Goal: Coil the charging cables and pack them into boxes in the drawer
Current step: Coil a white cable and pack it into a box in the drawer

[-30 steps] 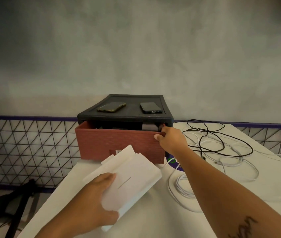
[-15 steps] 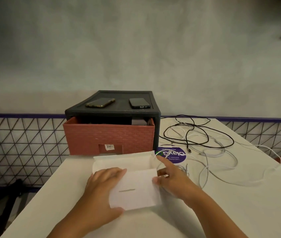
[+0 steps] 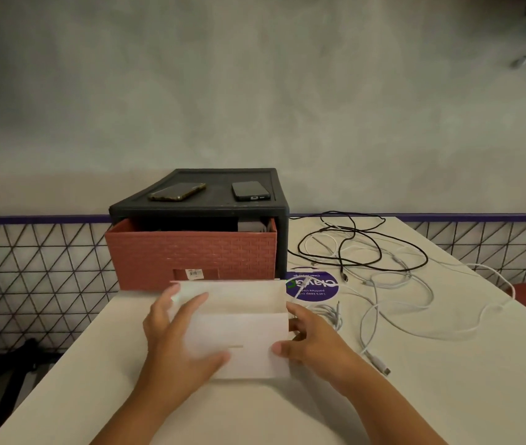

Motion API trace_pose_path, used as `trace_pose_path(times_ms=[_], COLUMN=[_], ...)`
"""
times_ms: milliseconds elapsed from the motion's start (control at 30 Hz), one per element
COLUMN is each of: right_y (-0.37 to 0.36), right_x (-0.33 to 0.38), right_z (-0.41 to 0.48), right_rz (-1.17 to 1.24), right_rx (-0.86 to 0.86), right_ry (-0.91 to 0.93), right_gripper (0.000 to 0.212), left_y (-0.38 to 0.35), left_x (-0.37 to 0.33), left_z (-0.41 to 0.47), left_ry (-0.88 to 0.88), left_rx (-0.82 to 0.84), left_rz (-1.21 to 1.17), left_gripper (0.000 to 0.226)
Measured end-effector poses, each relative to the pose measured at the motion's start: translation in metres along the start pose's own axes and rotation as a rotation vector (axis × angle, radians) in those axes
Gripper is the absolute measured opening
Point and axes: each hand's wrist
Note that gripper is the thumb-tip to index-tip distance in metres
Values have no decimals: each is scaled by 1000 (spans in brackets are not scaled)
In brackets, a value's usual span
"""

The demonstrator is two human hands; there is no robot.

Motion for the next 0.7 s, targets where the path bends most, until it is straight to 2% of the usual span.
trace_pose_path(times_ms=[67,133,300,400,467,533,600,700], right_y=[3,7,25,37,41,40,36,31], right_x=[0,-1,0,-1,-4,-7,-7,-7], right_z=[2,4,6,12,16,17,16,18], right_rz=[2,-18,-131,-293,-528,-771,-966,-1188], right_rx=[-20,-50,-75,-269,-360,-298,-153,-26], right_ry=[62,96,85,73,61,44,10,49], right_gripper=[56,58,53,38,33,38,45,43], left_y=[-2,-3,-5,-1,2,5,6,5], left_x=[-2,-4,1,3,6,10,11,9], left_z=[12,23,26,25,25,27,29,31], left_ry=[138,261,319,373,391,392,396,413], left_rx=[-25,39,219,229,211,202,189,160], left_rz=[-78,-228,-407,-449,-471,-497,-516,-565], left_gripper=[80,80,77,80,82,83,83,82])
Point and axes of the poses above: each hand's wrist, its own z-axis towards the middle knuckle, its own y-axis out of the back of the hand, x = y × z, and after that the axes turned 7 degrees about -x, right-handed
